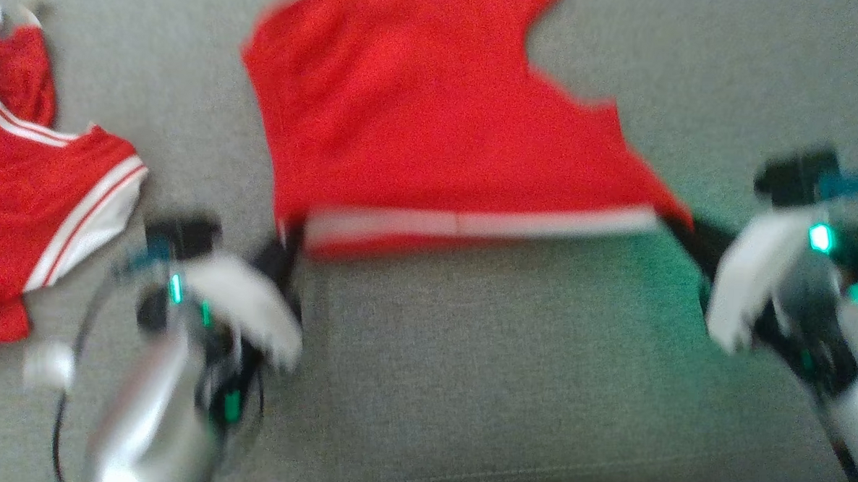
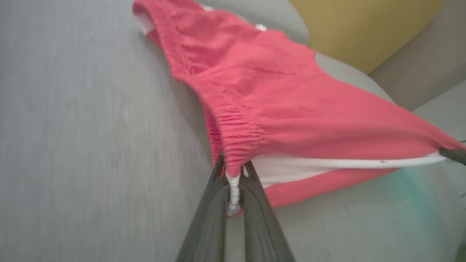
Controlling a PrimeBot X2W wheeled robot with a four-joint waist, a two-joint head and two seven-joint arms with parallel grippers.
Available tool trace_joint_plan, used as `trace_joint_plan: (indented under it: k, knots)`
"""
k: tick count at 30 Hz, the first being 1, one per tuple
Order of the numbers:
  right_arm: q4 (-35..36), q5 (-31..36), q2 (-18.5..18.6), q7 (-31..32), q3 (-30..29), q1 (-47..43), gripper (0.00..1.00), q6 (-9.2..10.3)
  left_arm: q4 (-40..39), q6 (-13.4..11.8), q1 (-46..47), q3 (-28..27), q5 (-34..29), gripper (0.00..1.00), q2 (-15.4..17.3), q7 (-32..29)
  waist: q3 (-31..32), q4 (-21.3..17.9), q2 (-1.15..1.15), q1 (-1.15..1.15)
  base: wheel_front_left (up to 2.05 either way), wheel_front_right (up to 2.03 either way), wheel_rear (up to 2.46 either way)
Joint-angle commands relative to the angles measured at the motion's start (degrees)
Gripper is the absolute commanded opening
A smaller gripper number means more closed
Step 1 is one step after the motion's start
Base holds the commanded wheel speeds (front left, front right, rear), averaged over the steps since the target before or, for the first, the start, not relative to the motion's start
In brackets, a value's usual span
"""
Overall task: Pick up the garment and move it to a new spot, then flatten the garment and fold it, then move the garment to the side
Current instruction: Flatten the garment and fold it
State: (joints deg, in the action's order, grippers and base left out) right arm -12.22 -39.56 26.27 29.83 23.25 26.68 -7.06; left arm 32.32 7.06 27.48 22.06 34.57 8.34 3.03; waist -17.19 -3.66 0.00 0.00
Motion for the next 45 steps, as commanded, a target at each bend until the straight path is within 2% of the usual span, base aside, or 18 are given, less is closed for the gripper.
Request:
trace_joint_plan:
  k: [1,4,6,9,12,17,23,24,28,35,45]
  knots:
    - [5.22,-1.15,4.54,1.28,-0.41,-6.06,0.0,-0.43,-6.67,-1.1,-7.24,-1.75,1.37,0.0,3.34,-1.49,5.32,0.61,0.0,0.0,0.0,0.0,0.0]
    - [12.49,-3.24,9.29,3.46,-3.59,-15.66,0.0,-0.43,-17.78,-4.76,-19.96,-1.45,2.88,0.0,4.77,-4.99,7.6,1.63,0.0,0.0,0.0,0.0,0.0]
    - [17.16,-5.04,10.23,4.06,-8.36,-21.85,0.0,-0.43,-25.82,-7.25,-27.19,-1.35,4.44,0.0,4.79,-7.06,8.07,2.49,0.0,0.0,0.0,0.0,0.0]
    - [21.73,-6.15,9.96,5.37,-13.09,-26.96,0.0,-0.43,-33.1,-9.26,-32.08,-0.85,5.27,0.0,4.88,-8.96,7.69,3.43,0.0,0.0,0.0,0.0,0.0]
    - [27.52,-6.77,7.98,8.67,-18.33,-30.21,0.0,-0.43,-41.53,-11.15,-34.79,-0.71,7.39,0.0,3.83,-11.14,5.97,4.67,0.0,0.0,0.0,0.0,0.0]
    - [30.26,-5.01,3.98,15.35,-20.57,-23.93,0.0,-0.43,-46.81,-12.6,-29.93,-1.82,9.27,0.0,2.27,-13.58,2.34,7.56,0.0,0.0,0.0,0.0,0.0]
    - [23.79,-3.15,-0.14,23.19,-18.14,-7.46,0.0,-0.43,-45.79,-13.5,-21.06,-3.62,9.88,0.0,0.02,-13.76,-2.55,12.06,0.0,0.0,0.0,0.0,0.0]
    - [20.09,-2.4,-0.66,25.0,-17.63,-2.68,0.0,-0.43,-43.53,-13.37,-17.76,-3.03,10.24,0.0,-1.28,-14.07,-3.55,14.09,0.0,0.0,0.0,0.0,0.0]
    - [12.67,-0.75,-1.27,27.12,-16.98,4.74,0.0,-0.43,-37.2,-13.26,-11.14,-1.15,11.63,0.0,-3.85,-14.05,-4.98,17.52,0.0,0.0,0.0,0.0,0.0]
    - [2.18,3.31,-2.89,23.21,-16.89,14.33,0.0,-0.43,-27.89,-13.01,-2.54,3.09,15.1,0.0,-5.34,-11.11,-6.47,20.23,0.0,0.0,0.0,0.0,0.0]
    - [-7.92,8.45,-3.95,17.07,-16.42,21.92,0.0,-0.43,-19.3,-14.47,5.62,10.05,18.24,0.0,-5.45,-5.39,-8.72,21.12,0.0,0.0,0.0,0.0,0.0]
